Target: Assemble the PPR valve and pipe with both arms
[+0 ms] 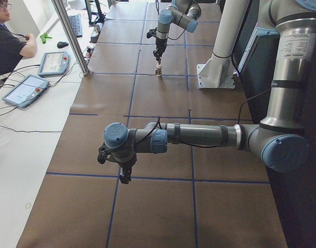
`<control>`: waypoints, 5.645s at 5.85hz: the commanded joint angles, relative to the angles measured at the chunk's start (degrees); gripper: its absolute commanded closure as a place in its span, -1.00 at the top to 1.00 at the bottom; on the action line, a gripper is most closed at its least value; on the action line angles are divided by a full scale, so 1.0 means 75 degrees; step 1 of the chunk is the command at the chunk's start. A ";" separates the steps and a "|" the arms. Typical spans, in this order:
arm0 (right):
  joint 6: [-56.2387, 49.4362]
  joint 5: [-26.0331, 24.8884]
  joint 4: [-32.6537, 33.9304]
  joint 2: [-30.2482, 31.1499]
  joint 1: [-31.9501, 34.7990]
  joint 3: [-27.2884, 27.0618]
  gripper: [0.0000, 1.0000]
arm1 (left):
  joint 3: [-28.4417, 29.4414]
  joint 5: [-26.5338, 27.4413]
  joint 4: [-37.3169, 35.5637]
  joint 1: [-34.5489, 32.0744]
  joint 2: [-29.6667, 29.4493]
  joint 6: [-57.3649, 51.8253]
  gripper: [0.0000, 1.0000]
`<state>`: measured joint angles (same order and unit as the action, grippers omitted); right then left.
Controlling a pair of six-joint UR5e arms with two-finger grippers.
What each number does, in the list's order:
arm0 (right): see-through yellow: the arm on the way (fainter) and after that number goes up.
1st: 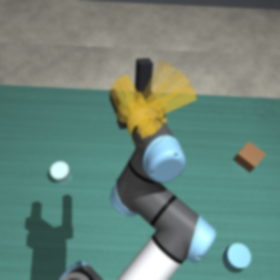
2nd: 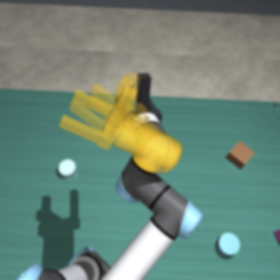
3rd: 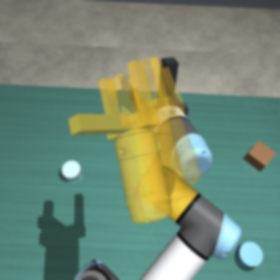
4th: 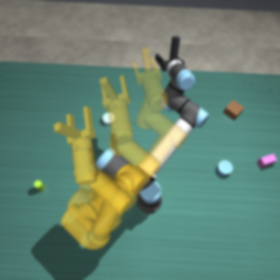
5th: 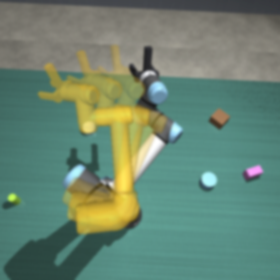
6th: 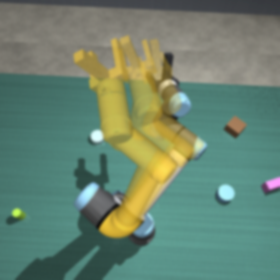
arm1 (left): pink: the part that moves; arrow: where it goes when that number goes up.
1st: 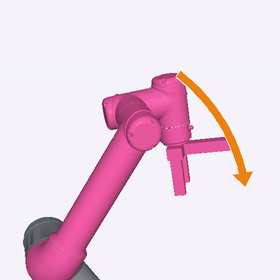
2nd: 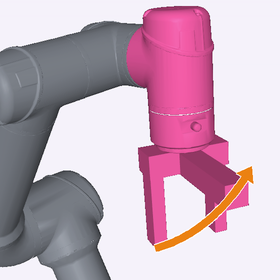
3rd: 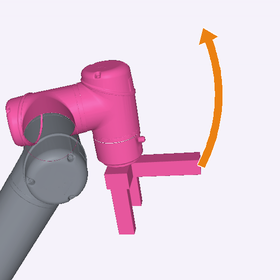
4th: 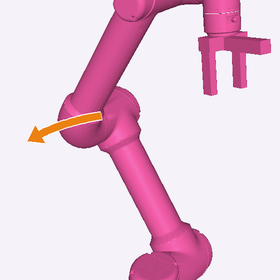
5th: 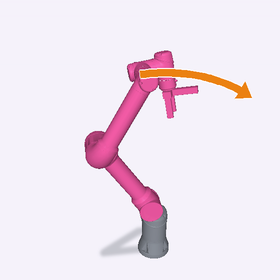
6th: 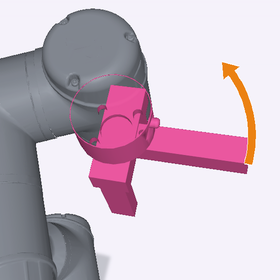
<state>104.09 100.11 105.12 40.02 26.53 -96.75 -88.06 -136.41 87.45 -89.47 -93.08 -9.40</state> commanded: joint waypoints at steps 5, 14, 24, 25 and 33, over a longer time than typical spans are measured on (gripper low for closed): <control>0.0020 -0.0012 -0.0398 0.0008 -0.0034 0.0348 -1.00 | -0.0001 0.0000 0.0000 0.0000 0.0000 0.0000 1.00; -0.4336 0.2686 -0.0328 0.0800 0.2488 0.0279 1.00 | 0.0081 0.0012 0.0000 0.0000 0.0035 -0.0081 1.00; -1.3809 0.4511 -0.2332 0.7118 0.7606 0.0609 1.00 | -0.0071 0.0270 0.0117 0.0000 0.0281 -0.0047 1.00; -1.3773 0.4488 -0.2332 0.7458 0.7607 0.0015 1.00 | -0.0072 0.0269 0.0082 -0.0011 0.0281 -0.0059 1.00; -1.3632 0.4488 -0.2344 0.7496 0.7595 -0.0073 1.00 | 0.0091 0.0258 0.0105 0.0082 0.0281 -0.0035 1.00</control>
<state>1.90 133.77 87.55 96.32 83.56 -97.45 -87.95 -134.41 88.17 -89.02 -90.97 -9.80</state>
